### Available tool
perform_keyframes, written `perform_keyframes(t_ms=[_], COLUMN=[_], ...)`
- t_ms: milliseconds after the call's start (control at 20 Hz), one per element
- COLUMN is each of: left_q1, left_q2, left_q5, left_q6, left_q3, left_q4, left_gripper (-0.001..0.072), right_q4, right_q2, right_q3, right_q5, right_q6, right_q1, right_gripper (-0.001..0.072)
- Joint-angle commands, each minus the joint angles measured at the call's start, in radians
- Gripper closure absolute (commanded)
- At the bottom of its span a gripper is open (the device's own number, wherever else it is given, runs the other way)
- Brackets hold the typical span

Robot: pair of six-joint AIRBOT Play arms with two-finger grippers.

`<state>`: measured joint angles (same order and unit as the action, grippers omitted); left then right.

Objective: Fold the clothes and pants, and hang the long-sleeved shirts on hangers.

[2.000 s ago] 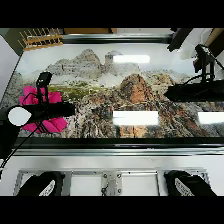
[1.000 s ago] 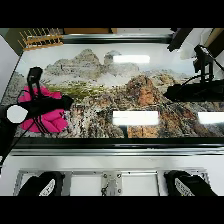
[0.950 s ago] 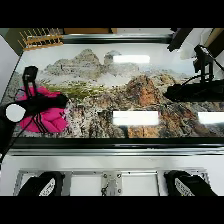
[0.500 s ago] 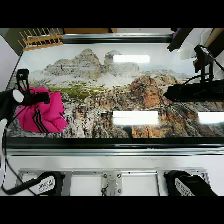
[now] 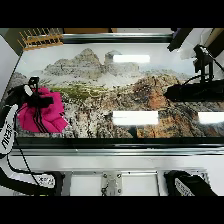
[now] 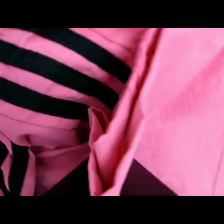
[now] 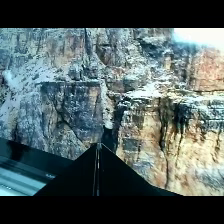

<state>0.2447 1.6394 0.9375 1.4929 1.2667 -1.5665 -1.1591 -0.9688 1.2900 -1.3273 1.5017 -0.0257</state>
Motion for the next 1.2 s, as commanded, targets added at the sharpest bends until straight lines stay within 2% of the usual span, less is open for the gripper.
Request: perform_keyframes(t_ms=[0, 250, 350, 550, 600, 650, 700, 750, 850, 1000, 1150], left_q1=[-0.038, -0.29, -0.45, -0.767, -0.828, -0.872, -0.894, -0.895, -0.84, -0.671, -0.512], left_q2=[-0.033, -0.216, -0.264, -0.266, -0.251, -0.237, -0.228, -0.226, -0.229, -0.229, -0.228], left_q5=[0.107, 0.194, 0.163, 0.046, 0.018, -0.005, -0.018, -0.012, 0.034, 0.126, 0.132], left_q6=[0.013, -0.005, -0.004, -0.004, -0.004, 0.0, 0.038, 0.085, 0.179, 0.266, 0.314], left_q3=[0.091, 0.247, 0.267, 0.268, 0.268, 0.269, 0.269, 0.268, 0.268, 0.216, 0.057], left_q4=[0.087, 0.331, 0.333, 0.318, 0.291, 0.25, 0.201, 0.151, 0.071, 0.077, 0.078], left_gripper=[0.0696, 0.0696, 0.0696, 0.0695, 0.0605, 0.0179, 0.0003, 0.003, 0.003, 0.0031, 0.003], right_q4=[-0.006, 0.039, 0.085, 0.079, 0.079, 0.079, 0.078, 0.066, 0.016, -0.07, -0.087], right_q2=[0.0, -0.007, -0.007, -0.006, -0.006, -0.006, -0.006, -0.005, -0.005, -0.006, -0.031], right_q3=[0.0, 0.0, 0.0, 0.0, 0.0, 0.0, 0.0, 0.0, 0.0, 0.0, -0.001], right_q5=[0.0, 0.068, 0.074, 0.087, 0.086, 0.086, 0.086, 0.086, 0.085, 0.085, 0.085], right_q6=[-0.029, -0.02, -0.021, -0.022, -0.022, -0.022, -0.022, -0.021, -0.021, -0.021, -0.021], right_q1=[-0.001, -0.001, -0.001, 0.002, 0.002, 0.002, 0.002, 0.003, 0.002, 0.002, 0.002], right_gripper=[0.0703, 0.0703, 0.0703, 0.0703, 0.0703, 0.0704, 0.0704, 0.0704, 0.0703, 0.0703, 0.0696])
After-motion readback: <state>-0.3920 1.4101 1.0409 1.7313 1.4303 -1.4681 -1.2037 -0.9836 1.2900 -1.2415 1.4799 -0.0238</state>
